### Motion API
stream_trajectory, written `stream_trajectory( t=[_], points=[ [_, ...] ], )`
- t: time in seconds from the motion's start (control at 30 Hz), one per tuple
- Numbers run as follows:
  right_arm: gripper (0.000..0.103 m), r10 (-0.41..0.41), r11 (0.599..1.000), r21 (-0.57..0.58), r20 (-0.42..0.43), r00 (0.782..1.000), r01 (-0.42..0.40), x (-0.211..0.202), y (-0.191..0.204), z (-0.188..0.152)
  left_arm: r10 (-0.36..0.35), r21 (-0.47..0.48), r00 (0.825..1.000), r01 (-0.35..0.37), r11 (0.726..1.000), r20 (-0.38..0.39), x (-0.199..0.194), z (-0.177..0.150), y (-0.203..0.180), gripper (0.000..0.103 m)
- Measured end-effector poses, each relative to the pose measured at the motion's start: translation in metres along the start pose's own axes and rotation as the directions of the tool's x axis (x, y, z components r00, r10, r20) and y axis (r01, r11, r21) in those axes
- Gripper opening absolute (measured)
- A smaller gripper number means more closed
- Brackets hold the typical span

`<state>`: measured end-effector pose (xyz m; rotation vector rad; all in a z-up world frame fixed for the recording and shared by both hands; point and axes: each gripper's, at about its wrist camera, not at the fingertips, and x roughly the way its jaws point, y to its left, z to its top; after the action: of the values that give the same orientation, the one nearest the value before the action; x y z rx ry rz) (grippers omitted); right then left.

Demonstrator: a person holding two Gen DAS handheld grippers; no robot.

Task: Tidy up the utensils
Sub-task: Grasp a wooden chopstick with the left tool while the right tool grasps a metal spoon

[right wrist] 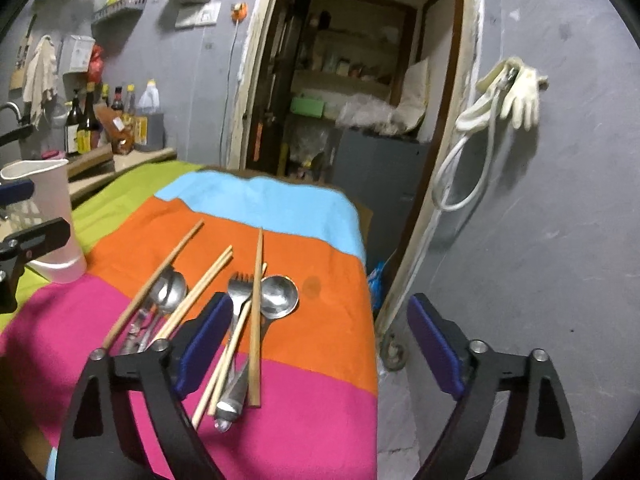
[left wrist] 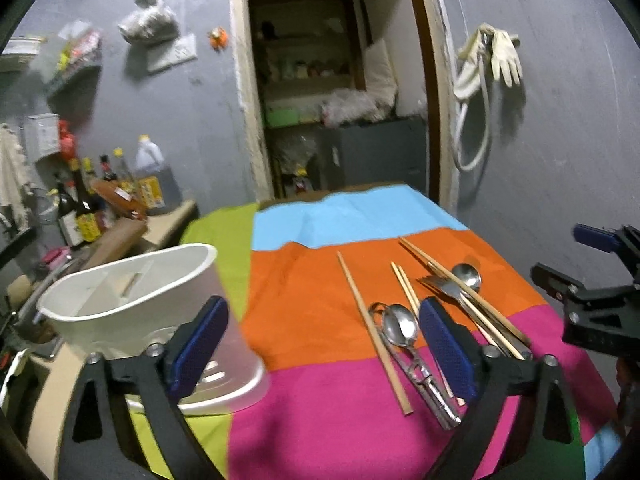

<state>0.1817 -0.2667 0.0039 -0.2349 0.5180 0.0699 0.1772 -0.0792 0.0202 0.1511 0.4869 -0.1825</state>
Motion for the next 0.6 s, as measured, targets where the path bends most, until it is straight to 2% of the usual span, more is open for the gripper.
stream_trajectory(
  t=[0.03, 0.17, 0.23, 0.3, 0.47, 0.6],
  points=[
    [0.073, 0.009, 1.0, -0.003, -0.018, 1.0, -0.009, 0.006, -0.002, 0.002, -0.011, 0.0, 1.0, 0.011, 1.0, -0.017, 0.006, 0.001, -0.002, 0.082],
    [0.067, 0.043, 0.999, -0.023, -0.086, 0.995, -0.046, 0.035, -0.005, 0.005, -0.045, -0.005, 0.995, 0.045, 0.999, -0.094, 0.037, 0.005, -0.005, 0.065],
    [0.056, 0.056, 0.998, -0.03, -0.118, 0.991, -0.06, 0.047, -0.005, 0.004, -0.059, -0.009, 0.989, 0.058, 0.998, -0.136, 0.055, 0.007, -0.005, 0.057],
    [0.051, 0.078, 0.996, -0.027, -0.163, 0.984, -0.083, 0.06, -0.006, 0.001, -0.07, -0.017, 0.982, 0.068, 0.998, -0.177, 0.07, 0.009, -0.004, 0.047],
    [0.05, 0.135, 0.99, 0.001, -0.239, 0.961, -0.139, 0.082, -0.007, -0.001, -0.089, -0.052, 0.962, 0.078, 0.996, -0.258, 0.102, 0.009, -0.001, 0.036],
    [0.05, 0.178, 0.983, 0.005, -0.27, 0.946, -0.183, 0.089, -0.004, -0.002, -0.113, -0.085, 0.948, 0.091, 0.992, -0.296, 0.12, 0.009, 0.004, 0.033]
  ],
)
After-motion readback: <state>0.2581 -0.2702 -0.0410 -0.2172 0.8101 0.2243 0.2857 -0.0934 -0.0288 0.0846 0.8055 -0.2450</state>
